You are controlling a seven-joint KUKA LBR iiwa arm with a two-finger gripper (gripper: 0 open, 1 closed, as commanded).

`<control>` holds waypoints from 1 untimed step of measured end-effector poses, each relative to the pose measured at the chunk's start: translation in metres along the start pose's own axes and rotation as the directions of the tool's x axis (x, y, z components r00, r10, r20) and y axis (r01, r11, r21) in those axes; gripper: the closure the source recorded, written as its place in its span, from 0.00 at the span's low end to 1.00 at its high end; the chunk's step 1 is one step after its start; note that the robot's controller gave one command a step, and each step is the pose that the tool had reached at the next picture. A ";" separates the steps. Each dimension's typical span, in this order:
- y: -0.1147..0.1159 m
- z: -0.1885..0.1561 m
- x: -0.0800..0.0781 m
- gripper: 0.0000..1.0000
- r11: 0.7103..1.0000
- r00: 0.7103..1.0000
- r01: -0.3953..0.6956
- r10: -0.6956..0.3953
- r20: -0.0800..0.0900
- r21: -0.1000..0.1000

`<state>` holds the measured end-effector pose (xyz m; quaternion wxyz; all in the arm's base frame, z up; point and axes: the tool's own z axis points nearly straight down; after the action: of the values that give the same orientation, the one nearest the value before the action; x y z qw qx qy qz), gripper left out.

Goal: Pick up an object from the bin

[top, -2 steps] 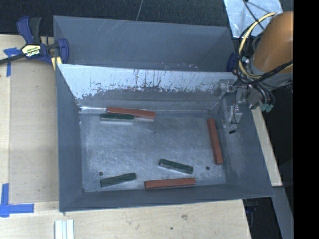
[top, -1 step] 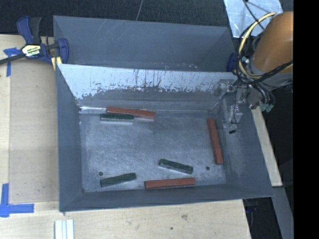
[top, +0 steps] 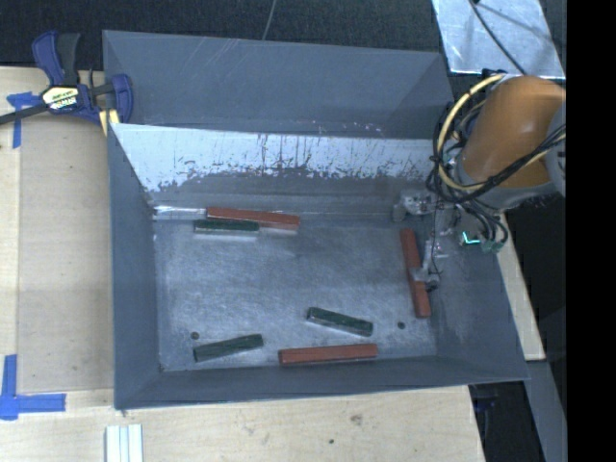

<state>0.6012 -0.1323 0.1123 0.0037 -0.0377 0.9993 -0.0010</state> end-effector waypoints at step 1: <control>0.018 0.041 0.040 0.00 0.996 0.996 0.088 -0.088 -0.003 -0.001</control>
Offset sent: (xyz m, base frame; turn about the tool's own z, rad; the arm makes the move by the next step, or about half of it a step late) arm -0.0718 0.0284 -0.0422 -0.1456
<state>0.5606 -0.1172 0.0707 0.0022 -0.0817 0.9967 -0.0006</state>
